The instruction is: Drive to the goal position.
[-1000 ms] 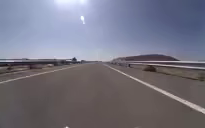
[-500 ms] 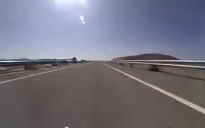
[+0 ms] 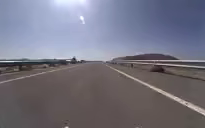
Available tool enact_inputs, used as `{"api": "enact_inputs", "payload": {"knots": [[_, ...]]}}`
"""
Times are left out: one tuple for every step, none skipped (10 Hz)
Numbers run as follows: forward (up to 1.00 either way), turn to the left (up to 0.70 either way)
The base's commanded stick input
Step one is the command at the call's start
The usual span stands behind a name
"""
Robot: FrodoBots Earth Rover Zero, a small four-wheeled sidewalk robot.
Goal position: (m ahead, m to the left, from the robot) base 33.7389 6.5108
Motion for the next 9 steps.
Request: {"api": "enact_inputs", "payload": {"knots": [[1.00,0.00],[1.00,0.00],[1.00,0.00],[1.00,0.00],[1.00,0.00],[1.00,0.00],[1.00,0.00],[1.00,0.00],[1.00,0.00]]}}
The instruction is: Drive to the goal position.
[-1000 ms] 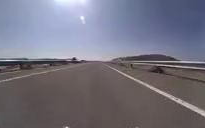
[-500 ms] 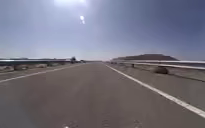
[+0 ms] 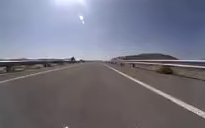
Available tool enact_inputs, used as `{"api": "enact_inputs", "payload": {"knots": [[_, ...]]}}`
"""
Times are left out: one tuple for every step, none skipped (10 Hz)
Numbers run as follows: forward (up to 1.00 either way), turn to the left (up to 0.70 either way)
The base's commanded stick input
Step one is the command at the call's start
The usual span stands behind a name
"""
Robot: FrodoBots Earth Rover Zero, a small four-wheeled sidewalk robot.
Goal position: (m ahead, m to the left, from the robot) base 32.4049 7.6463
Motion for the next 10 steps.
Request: {"api": "enact_inputs", "payload": {"knots": [[1.00,0.00],[1.00,0.00],[1.00,0.00],[1.00,0.00],[1.00,0.00],[1.00,0.00],[1.00,0.00],[1.00,0.00],[1.00,0.00],[1.00,0.00]]}}
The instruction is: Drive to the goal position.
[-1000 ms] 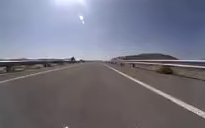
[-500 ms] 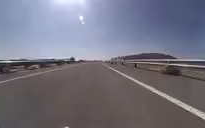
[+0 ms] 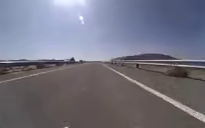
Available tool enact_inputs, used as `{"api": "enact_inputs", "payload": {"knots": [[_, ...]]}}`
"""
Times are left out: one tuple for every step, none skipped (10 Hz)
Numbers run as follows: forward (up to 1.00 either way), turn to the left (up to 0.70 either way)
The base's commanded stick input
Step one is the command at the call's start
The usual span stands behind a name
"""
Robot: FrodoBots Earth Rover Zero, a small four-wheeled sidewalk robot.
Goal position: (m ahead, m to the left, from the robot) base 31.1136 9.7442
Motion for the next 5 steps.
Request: {"api": "enact_inputs", "payload": {"knots": [[1.00,0.00],[1.00,0.00],[1.00,0.00],[1.00,0.00],[1.00,0.00]]}}
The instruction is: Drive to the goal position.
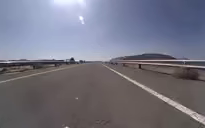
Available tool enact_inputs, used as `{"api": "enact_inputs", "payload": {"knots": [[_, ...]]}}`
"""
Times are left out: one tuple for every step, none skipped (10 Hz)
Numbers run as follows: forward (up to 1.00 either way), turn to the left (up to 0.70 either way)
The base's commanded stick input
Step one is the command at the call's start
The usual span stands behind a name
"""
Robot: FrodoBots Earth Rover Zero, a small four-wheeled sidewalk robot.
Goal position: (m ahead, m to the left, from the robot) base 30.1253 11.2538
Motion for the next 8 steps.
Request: {"api": "enact_inputs", "payload": {"knots": [[1.00,0.00],[1.00,0.00],[1.00,0.00],[1.00,0.00],[1.00,0.00],[1.00,0.00],[1.00,0.00],[1.00,0.00]]}}
